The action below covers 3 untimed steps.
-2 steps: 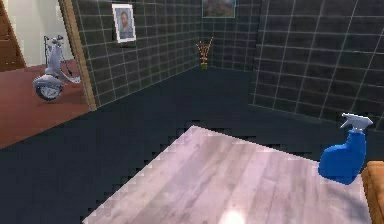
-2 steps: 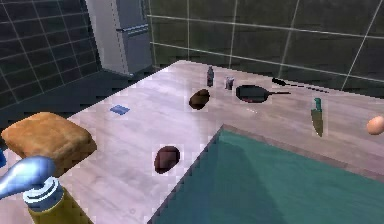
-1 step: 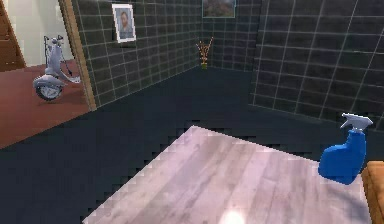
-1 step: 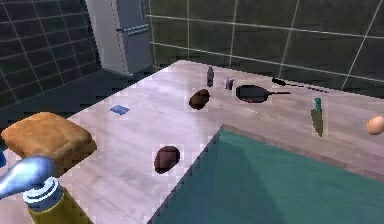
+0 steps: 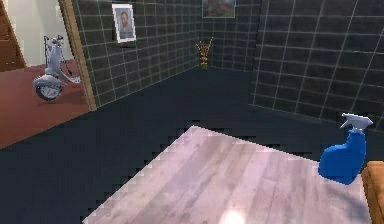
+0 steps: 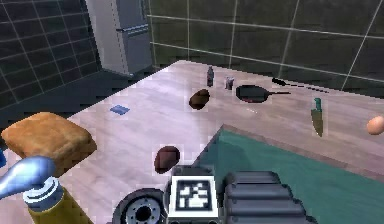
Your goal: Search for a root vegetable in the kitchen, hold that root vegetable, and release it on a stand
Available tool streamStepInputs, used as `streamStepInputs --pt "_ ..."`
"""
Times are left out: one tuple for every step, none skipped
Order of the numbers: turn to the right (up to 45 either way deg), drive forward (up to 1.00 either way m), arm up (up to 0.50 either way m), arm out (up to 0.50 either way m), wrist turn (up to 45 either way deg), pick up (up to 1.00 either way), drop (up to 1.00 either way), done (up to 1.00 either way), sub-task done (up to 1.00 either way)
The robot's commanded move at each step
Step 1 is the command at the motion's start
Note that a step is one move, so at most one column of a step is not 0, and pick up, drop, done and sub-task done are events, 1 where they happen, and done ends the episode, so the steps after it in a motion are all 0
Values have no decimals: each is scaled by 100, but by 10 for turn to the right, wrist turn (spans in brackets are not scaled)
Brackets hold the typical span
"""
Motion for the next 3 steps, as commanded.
streamStepInputs --pt "0 0 0 14 0 0 0 0 0" --pt "0 0 0 0 450 0 0 0 0" --pt "0 0 0 0 450 0 0 0 0"
